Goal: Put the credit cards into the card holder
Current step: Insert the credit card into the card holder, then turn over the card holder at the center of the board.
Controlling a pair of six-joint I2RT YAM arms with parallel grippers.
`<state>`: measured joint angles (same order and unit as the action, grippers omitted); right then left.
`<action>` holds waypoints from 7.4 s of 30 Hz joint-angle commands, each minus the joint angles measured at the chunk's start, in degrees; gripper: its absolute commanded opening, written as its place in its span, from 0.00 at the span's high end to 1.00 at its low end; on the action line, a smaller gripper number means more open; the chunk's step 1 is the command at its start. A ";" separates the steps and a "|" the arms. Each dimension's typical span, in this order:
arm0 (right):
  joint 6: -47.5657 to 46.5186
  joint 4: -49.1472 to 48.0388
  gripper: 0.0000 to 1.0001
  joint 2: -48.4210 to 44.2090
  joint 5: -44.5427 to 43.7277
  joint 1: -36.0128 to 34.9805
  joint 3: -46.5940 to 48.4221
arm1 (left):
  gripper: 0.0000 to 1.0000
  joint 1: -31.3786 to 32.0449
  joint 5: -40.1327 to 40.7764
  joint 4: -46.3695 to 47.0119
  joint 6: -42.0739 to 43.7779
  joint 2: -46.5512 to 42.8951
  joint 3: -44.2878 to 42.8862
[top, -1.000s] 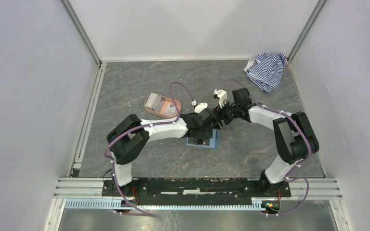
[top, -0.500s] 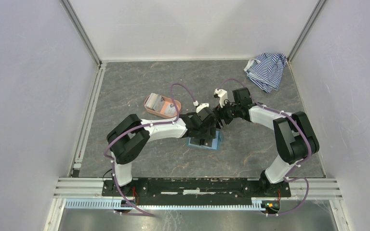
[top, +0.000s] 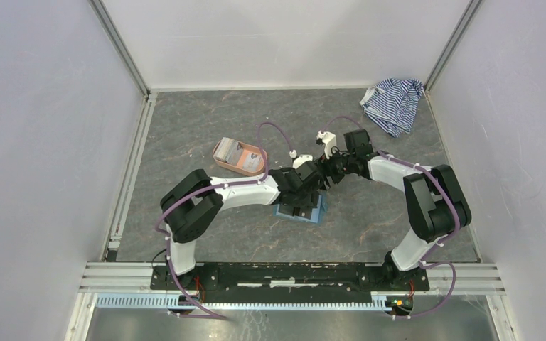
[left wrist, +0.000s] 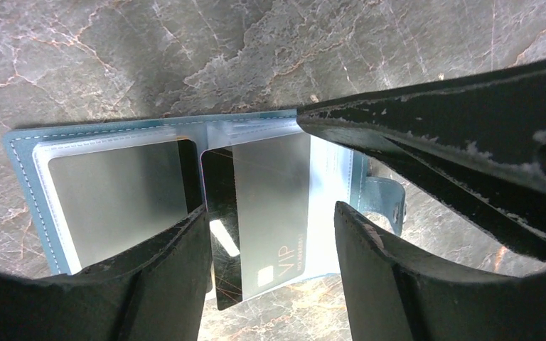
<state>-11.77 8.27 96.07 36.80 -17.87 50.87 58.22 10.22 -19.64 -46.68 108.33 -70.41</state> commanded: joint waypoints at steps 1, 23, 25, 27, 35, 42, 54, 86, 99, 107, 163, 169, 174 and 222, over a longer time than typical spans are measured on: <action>-0.01 -1.57 0.23 -0.10 1.17 -0.86 0.28 | 0.32 1.97 -2.31 3.50 6.53 0.49 -3.58; -0.01 -1.55 0.23 -0.16 1.62 -0.48 0.26 | 0.33 4.05 1.83 1.01 7.52 0.40 -7.54; -0.03 -1.52 0.23 -0.11 1.61 -0.50 0.28 | 0.33 4.17 1.58 1.50 8.49 0.11 -7.48; -0.03 -1.51 0.23 -0.02 1.61 -0.39 0.28 | 0.34 4.18 -1.00 3.23 9.70 0.18 -6.94; -0.03 -1.55 0.23 -0.14 1.88 0.09 0.28 | 0.33 3.77 -9.59 11.33 7.42 0.43 -2.46; -0.17 -1.55 0.23 -0.40 2.29 0.25 0.28 | 0.32 2.98 -11.12 13.33 6.80 -1.20 -0.94; -5.01 -2.39 0.14 -6.22 3.19 0.36 -1.19 | 0.30 3.04 -4.70 16.37 11.85 -13.73 3.17; 16.62 -19.57 0.27 -26.70 16.21 3.95 -27.64 | 0.07 -3.37 -18.17 58.33 -2.15 -31.77 40.17; 2.34 -8.46 0.61 -21.54 4.84 5.31 -22.75 | 0.12 -3.65 -13.96 47.87 3.79 -28.27 36.91; -2.87 -4.47 0.48 -24.34 -0.20 5.19 -21.83 | 0.16 -3.84 -18.70 53.00 1.43 -23.19 36.81; -11.26 5.63 0.89 -15.96 -12.68 3.11 -9.74 | 0.16 -3.81 -11.45 44.43 0.27 -38.38 44.93; -12.15 5.27 0.75 -11.91 -13.06 3.49 -4.12 | 0.16 -3.81 -10.32 47.54 -1.93 -39.93 46.23; -12.44 5.41 0.41 -16.60 -13.71 4.31 -2.46 | 0.16 -3.81 -10.42 52.96 -5.13 -40.85 47.72; -3.70 4.20 0.53 -3.40 10.40 6.53 -6.49 | 0.33 -5.39 -11.42 61.37 -14.02 -6.88 32.87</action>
<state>-14.81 12.19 92.12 46.15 -11.55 42.52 53.23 -2.90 42.92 -60.38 100.68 -35.59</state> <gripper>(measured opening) 0.472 0.678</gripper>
